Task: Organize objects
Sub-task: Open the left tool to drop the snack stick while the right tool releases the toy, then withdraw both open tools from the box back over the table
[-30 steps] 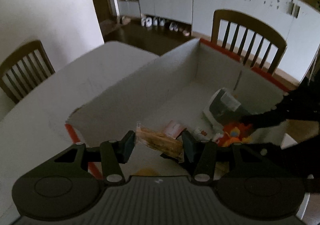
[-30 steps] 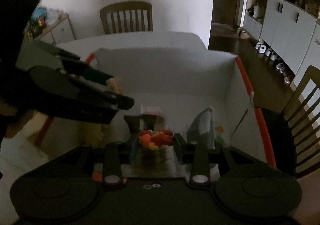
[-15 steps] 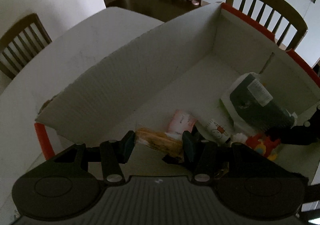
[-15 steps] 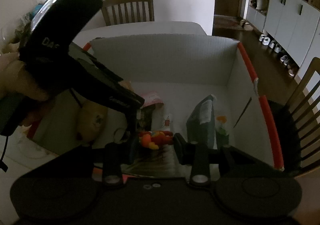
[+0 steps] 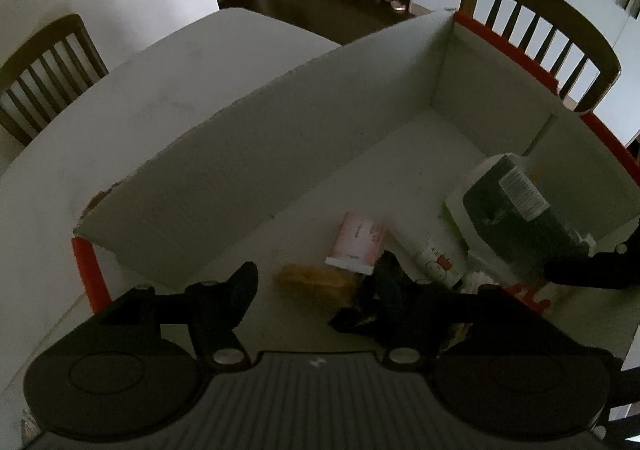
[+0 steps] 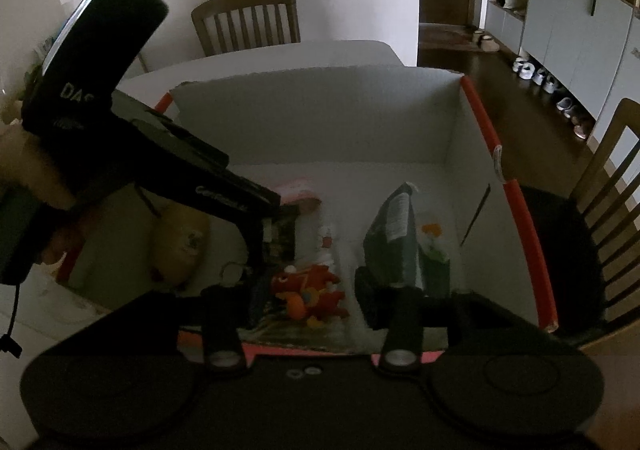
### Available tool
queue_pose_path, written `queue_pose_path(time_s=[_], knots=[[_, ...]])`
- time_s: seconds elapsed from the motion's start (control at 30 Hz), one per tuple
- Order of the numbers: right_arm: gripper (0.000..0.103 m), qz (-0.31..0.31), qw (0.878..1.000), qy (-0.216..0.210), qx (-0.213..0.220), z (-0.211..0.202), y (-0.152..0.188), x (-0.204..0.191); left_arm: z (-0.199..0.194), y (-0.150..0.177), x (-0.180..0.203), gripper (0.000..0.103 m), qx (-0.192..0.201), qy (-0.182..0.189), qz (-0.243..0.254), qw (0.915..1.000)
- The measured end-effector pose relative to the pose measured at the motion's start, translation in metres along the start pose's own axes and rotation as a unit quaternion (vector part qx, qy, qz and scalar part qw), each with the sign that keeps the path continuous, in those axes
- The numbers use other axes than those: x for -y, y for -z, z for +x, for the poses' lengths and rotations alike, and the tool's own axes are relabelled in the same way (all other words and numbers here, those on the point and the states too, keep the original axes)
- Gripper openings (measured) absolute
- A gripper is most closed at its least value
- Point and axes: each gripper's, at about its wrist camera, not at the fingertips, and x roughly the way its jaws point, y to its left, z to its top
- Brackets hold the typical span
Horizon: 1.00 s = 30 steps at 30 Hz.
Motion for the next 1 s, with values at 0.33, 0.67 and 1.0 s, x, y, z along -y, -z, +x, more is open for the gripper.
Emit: queue_pose_path(time_s=[0.33,0.67,1.0], knots=[[0.055,-0.001,1.000,-0.001,0.019,-0.023,0.000,-0.007,-0.033,0.017,-0.001,0.064,0.045,0.015,-0.009,0.9989],[0.060,-0.003,0.999,0.003,0.041,-0.047,-0.004,-0.026,-0.075,0.034,-0.011,0.064,0.088,0.044,-0.025,0.9948],[0.067,-0.002,0.999,0.000,0.052,-0.062,-0.004,-0.061,-0.120,0.065,-0.029,0.070,0.126,0.062,-0.040,0.9893]])
